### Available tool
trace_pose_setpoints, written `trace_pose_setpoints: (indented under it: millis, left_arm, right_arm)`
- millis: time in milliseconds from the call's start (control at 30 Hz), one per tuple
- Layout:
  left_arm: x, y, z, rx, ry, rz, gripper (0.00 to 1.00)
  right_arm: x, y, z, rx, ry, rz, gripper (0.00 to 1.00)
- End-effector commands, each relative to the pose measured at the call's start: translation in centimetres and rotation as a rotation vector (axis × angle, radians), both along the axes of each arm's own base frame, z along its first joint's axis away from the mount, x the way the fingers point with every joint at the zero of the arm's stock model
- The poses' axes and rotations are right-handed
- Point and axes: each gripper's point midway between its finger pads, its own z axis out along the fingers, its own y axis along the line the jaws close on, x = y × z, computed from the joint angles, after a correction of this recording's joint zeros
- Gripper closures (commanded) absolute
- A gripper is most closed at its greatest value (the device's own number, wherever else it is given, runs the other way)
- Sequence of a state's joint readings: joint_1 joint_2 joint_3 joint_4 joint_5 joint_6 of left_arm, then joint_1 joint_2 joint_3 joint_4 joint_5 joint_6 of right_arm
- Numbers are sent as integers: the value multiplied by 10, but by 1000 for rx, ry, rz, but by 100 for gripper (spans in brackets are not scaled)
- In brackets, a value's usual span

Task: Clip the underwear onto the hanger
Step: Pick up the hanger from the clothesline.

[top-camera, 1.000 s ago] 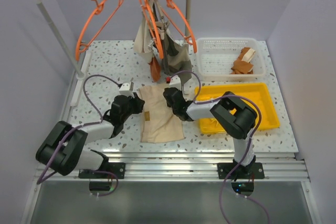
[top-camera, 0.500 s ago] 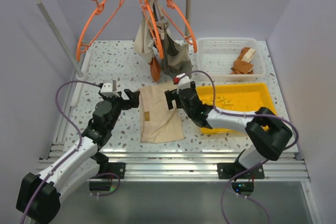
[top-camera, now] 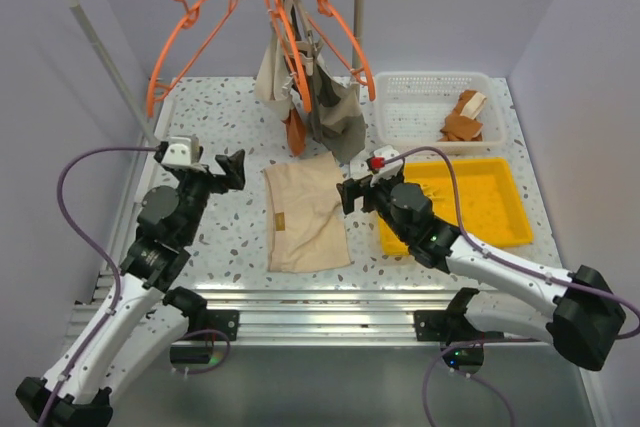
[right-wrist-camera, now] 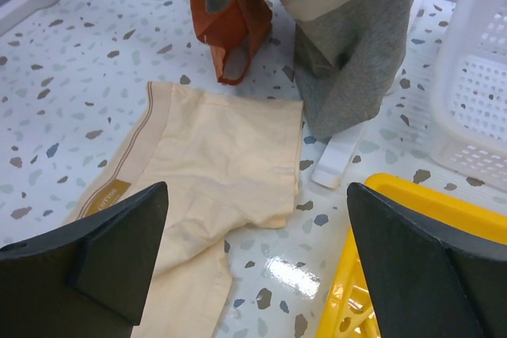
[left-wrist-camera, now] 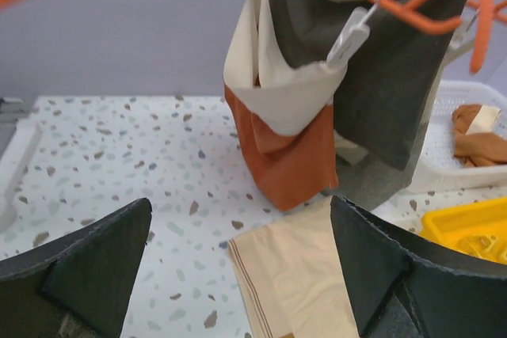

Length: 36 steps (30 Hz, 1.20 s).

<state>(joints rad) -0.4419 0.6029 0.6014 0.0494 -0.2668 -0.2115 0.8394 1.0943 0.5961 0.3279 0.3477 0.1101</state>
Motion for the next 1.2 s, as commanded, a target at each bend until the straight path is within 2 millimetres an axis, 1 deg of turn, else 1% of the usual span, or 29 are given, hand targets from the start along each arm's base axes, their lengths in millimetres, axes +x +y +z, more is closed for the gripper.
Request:
trace_pose_setpoints:
  millis: [0,33,67,100,133,167,200,233,267,300,333,367,400,433,467,500,533,567,600,700,767,833,867,933,1000,1033,1100,1133,1167]
  left_arm:
    - [-8,17,74,89,-135,54,2]
    - [-9,19,87,99,-158,61,2]
    - [-8,20,110,104,-192,68,2]
    - [-5,21,123,154,-214,78,2]
    - [-2,20,128,190,-203,75,2]
    - [6,17,154,211,-222,76,2]
    - [11,13,157,277,-199,54,2]
    - [15,10,168,301,-204,41,2]
    - [25,12,192,316,-224,48,1]
    - [28,5,197,352,-222,-10,1]
    - [31,5,207,365,-231,-40,1]
    - [41,23,230,380,-253,-16,1]
    - [43,12,227,398,-231,-124,1]
    - [65,14,217,416,-176,-140,1]
    - [64,24,242,431,-206,-112,1]
    - [71,27,230,454,-140,-117,2]
    - [78,30,230,462,-124,-109,2]
    - [89,35,226,468,-103,-96,2]
    - [93,34,227,462,-115,-102,2]
    - [102,41,218,449,-111,-107,2]
    - [112,51,206,445,-70,-83,2]
    - [119,54,199,438,-53,-79,2]
    - [123,64,193,432,-36,-57,2]
    - [130,64,187,424,-31,-78,2]
    - [134,69,183,417,-17,-73,3]
    - [139,75,175,412,6,-62,3]
    - [143,80,168,401,31,-54,5]
    - [145,81,162,397,45,-60,6]
    - [145,79,161,393,44,-74,6]
  right_arm:
    - [-6,-6,9,1,-35,13,1]
    - [-6,-9,10,0,-38,4,1]
    - [-7,-10,10,0,-36,2,1]
    - [-6,-12,10,-5,-38,-6,2]
    - [-6,-12,9,-9,-36,-7,1]
    - [-7,-12,10,-8,-37,-6,2]
    - [-7,-12,11,-6,-40,-7,1]
    - [-7,-13,10,-9,-37,-7,1]
    - [-7,-14,11,-9,-40,-12,1]
    - [-7,-14,12,-6,-40,-11,1]
    - [-8,-15,13,-5,-41,-12,1]
    - [-9,-16,14,-1,-42,-12,1]
    - [-10,-17,15,3,-43,-13,1]
    - [-11,-19,17,10,-48,-18,1]
    - [-11,-21,19,14,-50,-21,1]
    - [-12,-23,20,16,-52,-24,1]
    - [-14,-24,24,27,-62,-23,1]
    - [-15,-25,24,28,-63,-26,2]
    - [-15,-26,25,31,-66,-26,1]
    - [-17,-29,27,37,-69,-33,1]
    - [-18,-30,27,37,-69,-34,1]
    - [-18,-31,27,38,-70,-36,2]
    - [-18,-31,26,37,-69,-36,1]
    - [-18,-31,26,36,-66,-36,1]
    - [-18,-31,26,35,-65,-36,1]
    - [-18,-31,24,32,-63,-37,1]
    - [-18,-31,26,36,-65,-37,1]
    - [-18,-31,25,33,-63,-37,2]
    - [-18,-32,25,34,-62,-41,1]
